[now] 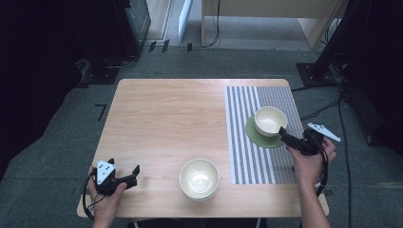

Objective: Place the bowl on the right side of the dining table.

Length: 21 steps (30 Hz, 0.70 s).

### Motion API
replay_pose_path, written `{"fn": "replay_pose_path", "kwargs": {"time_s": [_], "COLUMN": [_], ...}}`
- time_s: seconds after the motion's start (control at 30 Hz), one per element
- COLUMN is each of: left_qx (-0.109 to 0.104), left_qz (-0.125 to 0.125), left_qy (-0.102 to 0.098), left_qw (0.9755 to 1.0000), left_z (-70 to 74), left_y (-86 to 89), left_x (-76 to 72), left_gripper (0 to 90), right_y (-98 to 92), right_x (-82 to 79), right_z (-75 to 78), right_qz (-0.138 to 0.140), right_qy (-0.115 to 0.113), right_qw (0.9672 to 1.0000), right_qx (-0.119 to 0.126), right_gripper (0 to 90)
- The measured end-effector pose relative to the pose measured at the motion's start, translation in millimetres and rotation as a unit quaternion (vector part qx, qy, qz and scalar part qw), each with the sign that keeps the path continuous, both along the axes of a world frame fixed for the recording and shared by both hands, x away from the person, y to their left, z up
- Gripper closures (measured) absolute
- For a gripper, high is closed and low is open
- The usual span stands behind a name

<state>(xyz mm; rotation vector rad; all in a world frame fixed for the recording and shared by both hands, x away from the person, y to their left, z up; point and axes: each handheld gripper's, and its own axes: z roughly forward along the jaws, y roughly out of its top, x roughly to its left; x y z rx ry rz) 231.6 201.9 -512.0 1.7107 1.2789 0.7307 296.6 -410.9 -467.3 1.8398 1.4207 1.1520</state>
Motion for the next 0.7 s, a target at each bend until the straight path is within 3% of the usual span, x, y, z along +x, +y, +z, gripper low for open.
{"fn": "replay_pose_path", "kwargs": {"time_s": [0.7], "left_qx": [0.000], "left_qz": [0.000], "left_qy": [0.000], "left_qw": [1.0000], "left_z": [-0.1], "left_y": [-0.2], "left_x": [-0.2], "left_gripper": [0.0], "right_y": [-1.7], "right_x": [-27.2], "right_z": [-8.2], "right_qz": [0.002], "right_qy": [-0.006], "right_qw": [0.9999], "right_qx": [-0.009], "right_gripper": [0.0]}}
